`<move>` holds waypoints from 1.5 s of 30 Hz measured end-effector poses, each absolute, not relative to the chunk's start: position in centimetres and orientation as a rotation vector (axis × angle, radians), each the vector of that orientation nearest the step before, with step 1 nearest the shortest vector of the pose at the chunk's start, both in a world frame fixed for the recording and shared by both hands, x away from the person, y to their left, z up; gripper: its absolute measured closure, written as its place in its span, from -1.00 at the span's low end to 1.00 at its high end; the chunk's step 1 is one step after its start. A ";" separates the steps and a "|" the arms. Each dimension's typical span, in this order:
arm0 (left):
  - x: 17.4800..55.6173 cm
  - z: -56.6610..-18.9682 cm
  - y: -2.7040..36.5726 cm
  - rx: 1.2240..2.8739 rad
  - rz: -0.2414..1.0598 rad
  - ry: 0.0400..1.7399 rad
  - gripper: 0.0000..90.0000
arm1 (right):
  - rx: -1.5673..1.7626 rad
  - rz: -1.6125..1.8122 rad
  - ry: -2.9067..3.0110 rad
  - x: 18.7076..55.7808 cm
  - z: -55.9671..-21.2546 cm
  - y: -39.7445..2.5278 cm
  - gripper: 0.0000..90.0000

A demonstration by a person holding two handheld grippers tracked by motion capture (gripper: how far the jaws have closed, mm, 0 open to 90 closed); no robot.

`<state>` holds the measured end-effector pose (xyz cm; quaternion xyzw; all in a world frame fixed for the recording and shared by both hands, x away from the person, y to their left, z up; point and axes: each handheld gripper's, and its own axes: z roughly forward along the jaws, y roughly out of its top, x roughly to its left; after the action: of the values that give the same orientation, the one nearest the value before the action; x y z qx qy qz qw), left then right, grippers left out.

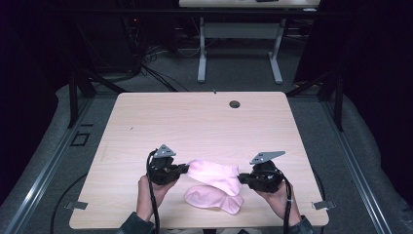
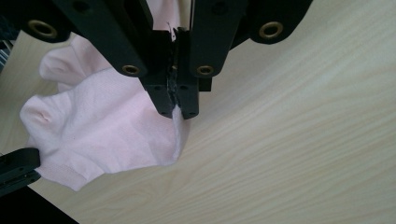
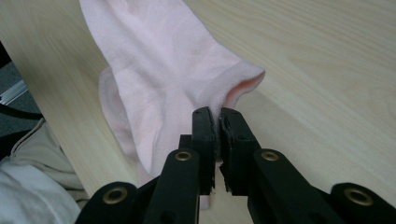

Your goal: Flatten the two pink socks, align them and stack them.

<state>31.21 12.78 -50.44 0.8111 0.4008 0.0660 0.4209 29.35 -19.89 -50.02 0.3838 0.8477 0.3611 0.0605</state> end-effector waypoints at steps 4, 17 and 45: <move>29.9 -51.3 12.5 2.054 0.151 1.002 0.97 | 1.158 1.069 2.601 28.6 -50.6 -20.0 0.88; 27.2 -55.7 11.7 2.150 0.166 1.048 0.85 | 1.174 0.961 2.705 27.9 -54.8 -19.8 0.78; 27.2 -54.4 13.6 2.126 0.405 1.082 -0.63 | 1.205 1.021 2.507 27.7 -54.8 -20.9 -0.27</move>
<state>27.15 13.56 -54.42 0.8221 0.4183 0.1565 0.3532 27.67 -20.89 -54.81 0.4052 0.8427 0.3432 0.0893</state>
